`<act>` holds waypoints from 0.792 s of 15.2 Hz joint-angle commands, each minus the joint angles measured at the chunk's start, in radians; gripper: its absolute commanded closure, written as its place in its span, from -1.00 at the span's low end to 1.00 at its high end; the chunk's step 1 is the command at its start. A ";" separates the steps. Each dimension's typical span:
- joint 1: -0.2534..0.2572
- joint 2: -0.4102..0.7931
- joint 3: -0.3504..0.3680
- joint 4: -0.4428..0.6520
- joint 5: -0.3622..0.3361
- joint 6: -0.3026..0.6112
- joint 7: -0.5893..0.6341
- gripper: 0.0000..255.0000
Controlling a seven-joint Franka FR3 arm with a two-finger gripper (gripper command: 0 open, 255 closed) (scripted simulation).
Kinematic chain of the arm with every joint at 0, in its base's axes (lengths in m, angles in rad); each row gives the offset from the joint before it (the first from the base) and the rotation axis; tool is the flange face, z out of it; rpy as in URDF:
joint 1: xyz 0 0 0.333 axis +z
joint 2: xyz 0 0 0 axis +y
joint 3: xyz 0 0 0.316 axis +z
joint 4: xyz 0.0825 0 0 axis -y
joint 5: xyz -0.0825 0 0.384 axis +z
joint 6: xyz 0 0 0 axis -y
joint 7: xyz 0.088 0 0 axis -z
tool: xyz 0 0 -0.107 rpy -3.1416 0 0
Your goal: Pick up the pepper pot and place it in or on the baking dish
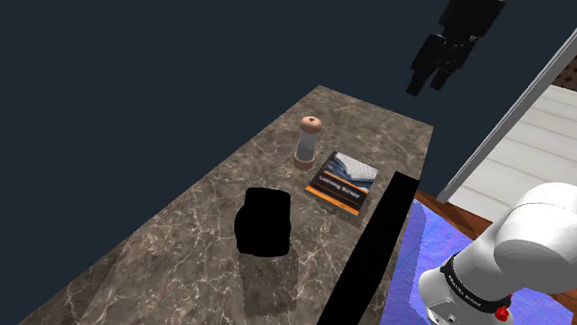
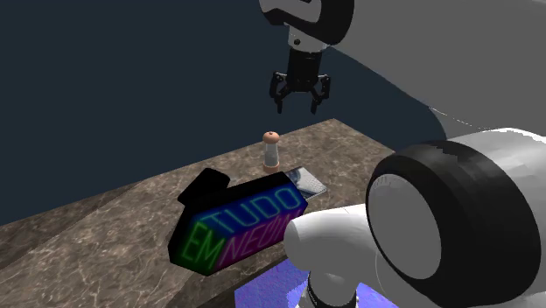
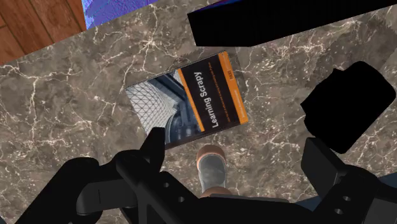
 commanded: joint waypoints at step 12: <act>0.016 0.315 -0.023 -0.025 0.033 0.337 -0.076 -1.00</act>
